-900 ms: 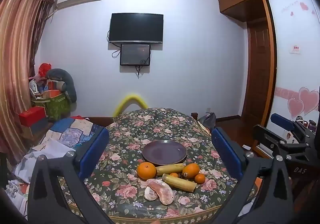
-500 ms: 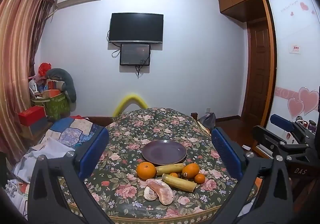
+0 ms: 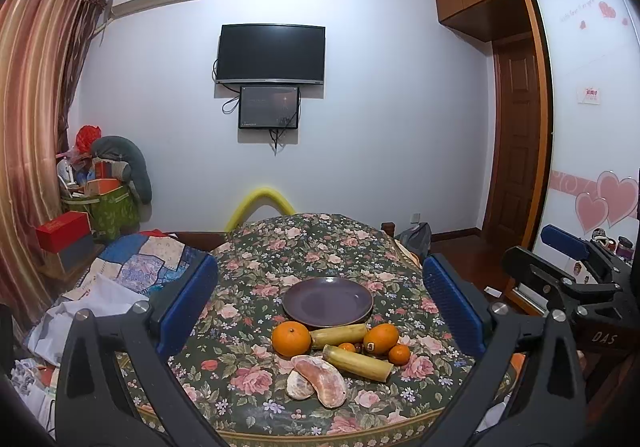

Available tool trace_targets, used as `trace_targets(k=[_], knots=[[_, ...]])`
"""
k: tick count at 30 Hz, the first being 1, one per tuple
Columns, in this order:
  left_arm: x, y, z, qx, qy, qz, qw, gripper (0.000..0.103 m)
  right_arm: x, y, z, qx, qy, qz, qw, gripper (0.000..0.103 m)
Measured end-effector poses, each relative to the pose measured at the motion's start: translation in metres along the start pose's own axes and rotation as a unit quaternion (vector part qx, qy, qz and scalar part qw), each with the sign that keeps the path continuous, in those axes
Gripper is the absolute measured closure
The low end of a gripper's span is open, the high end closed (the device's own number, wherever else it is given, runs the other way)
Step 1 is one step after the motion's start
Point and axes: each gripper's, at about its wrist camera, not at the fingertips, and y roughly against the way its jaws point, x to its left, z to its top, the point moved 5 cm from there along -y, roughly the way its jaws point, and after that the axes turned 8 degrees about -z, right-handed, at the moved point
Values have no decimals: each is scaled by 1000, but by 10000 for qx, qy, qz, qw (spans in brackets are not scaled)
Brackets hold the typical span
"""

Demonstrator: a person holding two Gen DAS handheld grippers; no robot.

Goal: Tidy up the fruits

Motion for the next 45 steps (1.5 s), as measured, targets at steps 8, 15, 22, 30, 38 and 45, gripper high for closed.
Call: trace_targets(k=[8, 15, 22, 30, 38, 45], knots=[[1, -5, -3, 42, 2, -9, 10000, 0, 0, -1, 0, 17, -26, 10, 10000, 0], [3, -6, -5, 68, 21, -7, 10000, 0, -1, -1, -1, 21, -28, 18, 10000, 0], [3, -8, -7, 93, 14, -8, 10000, 0, -1, -2, -1, 22, -38, 34, 10000, 0], [3, -9, -8, 92, 23, -17, 10000, 0, -1, -2, -2, 14, -26, 22, 10000, 0], [2, -12, -7, 96, 13, -35, 9999, 0, -1, -2, -2, 25, -64, 23, 10000, 0], [2, -12, -8, 89, 20, -25, 10000, 0, -2, -3, -2, 24, -51, 26, 10000, 0]])
